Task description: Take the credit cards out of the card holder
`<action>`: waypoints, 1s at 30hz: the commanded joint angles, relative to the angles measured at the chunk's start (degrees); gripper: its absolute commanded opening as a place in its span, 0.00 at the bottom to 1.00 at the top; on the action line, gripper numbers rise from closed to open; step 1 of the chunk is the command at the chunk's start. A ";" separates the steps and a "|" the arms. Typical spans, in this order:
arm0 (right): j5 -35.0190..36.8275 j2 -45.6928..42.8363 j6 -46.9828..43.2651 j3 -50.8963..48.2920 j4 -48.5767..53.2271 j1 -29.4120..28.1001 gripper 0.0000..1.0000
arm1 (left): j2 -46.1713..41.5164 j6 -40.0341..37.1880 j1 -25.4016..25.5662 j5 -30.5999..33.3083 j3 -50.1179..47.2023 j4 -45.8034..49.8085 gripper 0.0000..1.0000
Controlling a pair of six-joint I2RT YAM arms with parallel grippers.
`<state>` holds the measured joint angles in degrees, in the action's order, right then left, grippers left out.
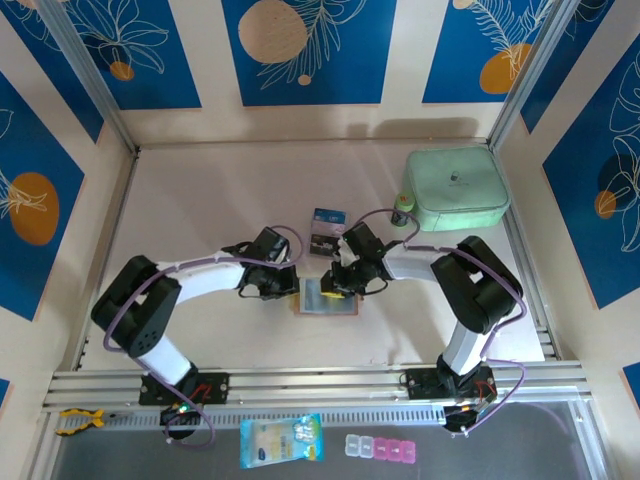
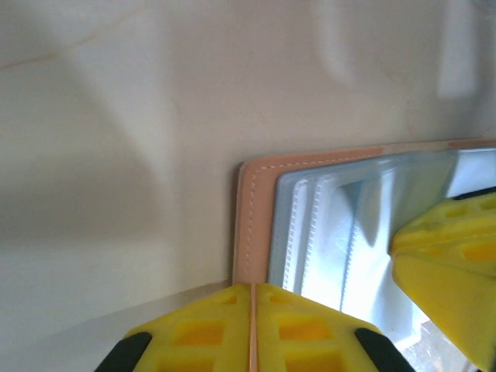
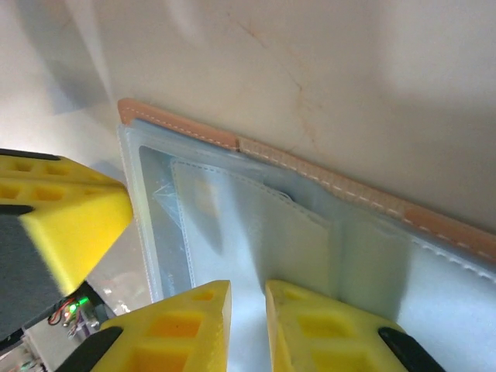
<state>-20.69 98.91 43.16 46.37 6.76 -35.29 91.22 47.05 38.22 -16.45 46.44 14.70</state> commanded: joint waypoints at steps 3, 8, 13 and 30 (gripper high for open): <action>-6.21 -1.15 1.07 -5.03 -6.26 2.20 0.20 | -3.70 3.66 2.21 -0.64 1.15 -0.05 0.18; -9.41 -0.84 2.07 -8.22 -11.61 3.88 0.20 | -1.09 5.82 5.76 -1.64 3.05 -2.41 0.24; -12.00 -0.18 3.26 -10.16 -15.55 5.22 0.20 | 1.75 7.93 7.55 -0.94 2.61 -4.56 0.27; -12.70 -4.01 4.26 -10.99 -16.15 5.83 0.22 | 4.35 12.81 8.45 -3.06 0.15 -13.33 0.20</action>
<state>-32.62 97.73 46.48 36.38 -9.89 -29.74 95.88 58.59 46.04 -18.44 47.18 3.44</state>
